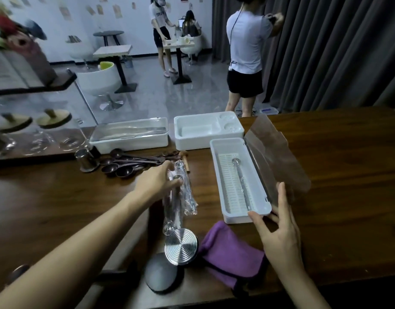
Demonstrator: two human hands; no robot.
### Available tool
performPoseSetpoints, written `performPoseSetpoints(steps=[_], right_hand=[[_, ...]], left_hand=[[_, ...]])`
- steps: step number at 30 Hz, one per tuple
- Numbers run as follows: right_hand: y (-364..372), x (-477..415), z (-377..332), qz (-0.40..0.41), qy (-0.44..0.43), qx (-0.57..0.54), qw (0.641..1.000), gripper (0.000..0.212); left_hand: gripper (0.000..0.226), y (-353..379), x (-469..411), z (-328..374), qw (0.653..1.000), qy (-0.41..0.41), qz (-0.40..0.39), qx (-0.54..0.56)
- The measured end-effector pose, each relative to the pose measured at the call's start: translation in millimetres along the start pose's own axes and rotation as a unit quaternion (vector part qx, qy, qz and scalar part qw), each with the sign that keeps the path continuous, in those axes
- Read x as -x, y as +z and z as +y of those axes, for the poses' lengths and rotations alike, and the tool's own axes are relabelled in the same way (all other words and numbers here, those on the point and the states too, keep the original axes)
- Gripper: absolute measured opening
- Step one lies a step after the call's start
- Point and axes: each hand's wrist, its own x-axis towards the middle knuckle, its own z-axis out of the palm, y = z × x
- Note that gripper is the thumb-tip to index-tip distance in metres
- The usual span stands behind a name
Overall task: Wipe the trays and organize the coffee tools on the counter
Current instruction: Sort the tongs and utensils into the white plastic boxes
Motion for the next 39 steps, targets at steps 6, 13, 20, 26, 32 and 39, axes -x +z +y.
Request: performPoseSetpoints(steps=[6, 13, 20, 26, 32, 39], right_hand=[[0, 0, -4, 0.006, 0.005, -0.006, 1.000, 0.098], [-1, 0, -5, -0.001, 0.017, -0.013, 1.000, 0.098], [-2, 0, -6, 0.003, 0.016, -0.015, 1.000, 0.098], [-3, 0, -3, 0.005, 0.012, -0.019, 1.000, 0.096], [-3, -1, 0, -0.001, 0.013, -0.015, 1.000, 0.093], [-3, -1, 4, 0.001, -0.008, -0.018, 1.000, 0.091]], left_hand=[[0.069, 0, 22, -11, 0.990, 0.042, -0.113, 0.076], [0.065, 14, 31, -1, 0.994, 0.040, -0.042, 0.096], [0.045, 22, 36, 2, 0.993, 0.032, 0.006, 0.111], [0.025, 17, 38, 0, 0.987, 0.015, -0.018, 0.158], [0.019, 13, 42, 0, 0.986, 0.029, -0.019, 0.163], [0.060, 13, 51, 12, 0.996, 0.044, -0.006, 0.075]])
